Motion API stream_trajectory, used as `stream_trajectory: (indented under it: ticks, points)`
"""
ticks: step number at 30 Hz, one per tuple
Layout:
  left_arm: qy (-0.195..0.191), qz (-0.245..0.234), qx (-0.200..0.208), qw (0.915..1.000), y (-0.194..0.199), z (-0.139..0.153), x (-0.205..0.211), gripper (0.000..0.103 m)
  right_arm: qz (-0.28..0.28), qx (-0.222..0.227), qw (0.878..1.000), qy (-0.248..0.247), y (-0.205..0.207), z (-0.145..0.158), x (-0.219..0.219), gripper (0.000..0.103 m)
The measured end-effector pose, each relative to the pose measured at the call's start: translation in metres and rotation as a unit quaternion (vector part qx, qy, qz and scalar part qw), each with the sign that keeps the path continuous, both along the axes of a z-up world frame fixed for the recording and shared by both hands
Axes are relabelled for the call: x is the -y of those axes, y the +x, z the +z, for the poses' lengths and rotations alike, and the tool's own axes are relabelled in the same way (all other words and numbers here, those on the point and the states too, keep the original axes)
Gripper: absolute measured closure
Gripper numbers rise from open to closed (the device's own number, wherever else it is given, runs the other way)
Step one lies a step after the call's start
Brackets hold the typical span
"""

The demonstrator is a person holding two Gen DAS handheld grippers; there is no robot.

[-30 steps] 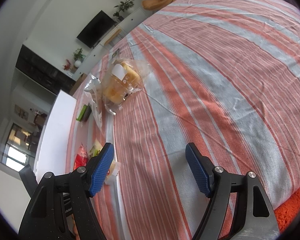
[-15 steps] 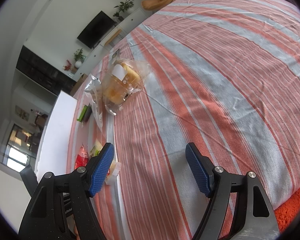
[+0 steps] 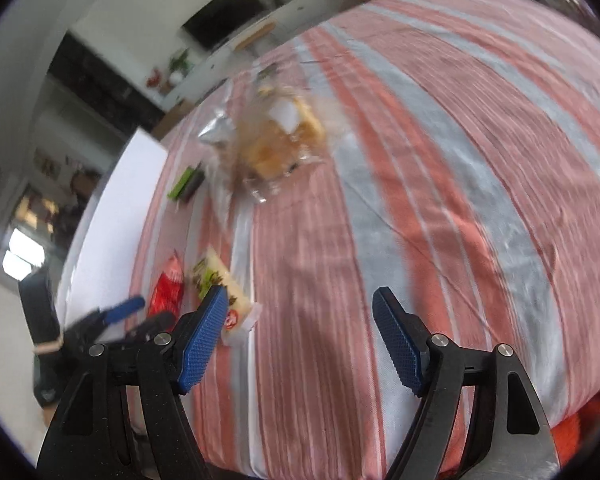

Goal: Organize snacks
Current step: 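Grasp the red wrapped pastry with the left tool while the right tool grasps the white-green packet, then carry the red pastry and white-green packet into the box and release both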

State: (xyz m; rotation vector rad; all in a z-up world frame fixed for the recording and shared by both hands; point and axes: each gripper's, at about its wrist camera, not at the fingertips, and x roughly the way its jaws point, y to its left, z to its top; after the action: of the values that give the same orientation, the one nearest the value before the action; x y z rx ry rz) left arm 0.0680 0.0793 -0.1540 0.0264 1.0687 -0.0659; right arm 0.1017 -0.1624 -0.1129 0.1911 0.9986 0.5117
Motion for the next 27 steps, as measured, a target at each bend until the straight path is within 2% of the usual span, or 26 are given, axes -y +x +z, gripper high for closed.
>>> stream_trajectory:
  ticks: [1, 2, 3, 7, 11, 12, 13, 14, 15, 17, 19, 21, 24, 25, 27]
  points:
    - [-0.003, -0.010, -0.009, 0.9999, 0.003, -0.003, 0.004, 0.055, 0.035, 0.016, 0.998, -0.043, 0.000, 0.008, -0.023, 0.025]
    - [0.009, -0.011, 0.008, 0.9999, 0.001, -0.002, 0.007, 0.084, 0.059, 0.022, 0.996, -0.067, 0.001, 0.012, -0.039, 0.025]
    - [0.005, -0.012, 0.008, 0.9999, 0.001, -0.001, 0.007, 0.088, 0.081, 0.024, 0.993, -0.083, 0.002, 0.013, -0.054, 0.025]
    - [-0.043, 0.016, 0.018, 0.9988, -0.011, 0.012, -0.009, 0.089, 0.158, 0.010, 0.979, -0.129, 0.013, 0.001, -0.118, 0.029]
    - [-0.070, 0.024, 0.042, 0.9964, -0.030, 0.042, -0.027, 0.090, 0.192, -0.009, 0.968, -0.160, 0.027, -0.020, -0.169, 0.030]
    - [-0.075, 0.026, 0.049, 0.9957, -0.036, 0.049, -0.032, 0.090, 0.196, -0.012, 0.966, -0.168, 0.028, -0.024, -0.180, 0.033]
    - [-0.081, 0.028, 0.059, 0.9946, -0.042, 0.061, -0.038, 0.090, 0.196, -0.012, 0.964, -0.179, 0.028, -0.026, -0.189, 0.057]
    - [-0.085, 0.030, 0.067, 0.9937, -0.050, 0.068, -0.041, 0.090, 0.188, -0.011, 0.963, -0.191, 0.028, -0.027, -0.198, 0.073]
    - [-0.091, 0.032, 0.075, 0.9925, -0.055, 0.077, -0.046, 0.090, 0.180, -0.013, 0.964, -0.193, 0.027, -0.027, -0.203, 0.073]
    - [-0.103, 0.038, 0.091, 0.9897, -0.066, 0.094, -0.058, 0.090, 0.159, -0.022, 0.971, -0.177, 0.023, -0.021, -0.213, 0.073]
    - [-0.117, 0.049, 0.105, 0.9864, -0.075, 0.109, -0.071, 0.090, 0.145, -0.031, 0.981, -0.128, 0.018, -0.004, -0.221, 0.073]
    - [-0.124, 0.067, 0.122, 0.9825, -0.084, 0.125, -0.090, 0.090, 0.142, -0.021, 0.987, -0.072, 0.007, 0.028, -0.242, 0.073]
    - [-0.107, 0.111, 0.149, 0.9767, -0.094, 0.147, -0.125, 0.090, 0.165, 0.009, 0.986, 0.009, -0.014, 0.077, -0.283, 0.073]
    - [-0.096, 0.131, 0.158, 0.9740, -0.098, 0.152, -0.139, 0.090, 0.177, 0.020, 0.983, 0.042, -0.023, 0.095, -0.307, 0.073]
    - [-0.069, 0.174, 0.167, 0.9681, -0.105, 0.156, -0.168, 0.090, 0.200, 0.030, 0.976, 0.083, -0.036, 0.112, -0.342, 0.073]
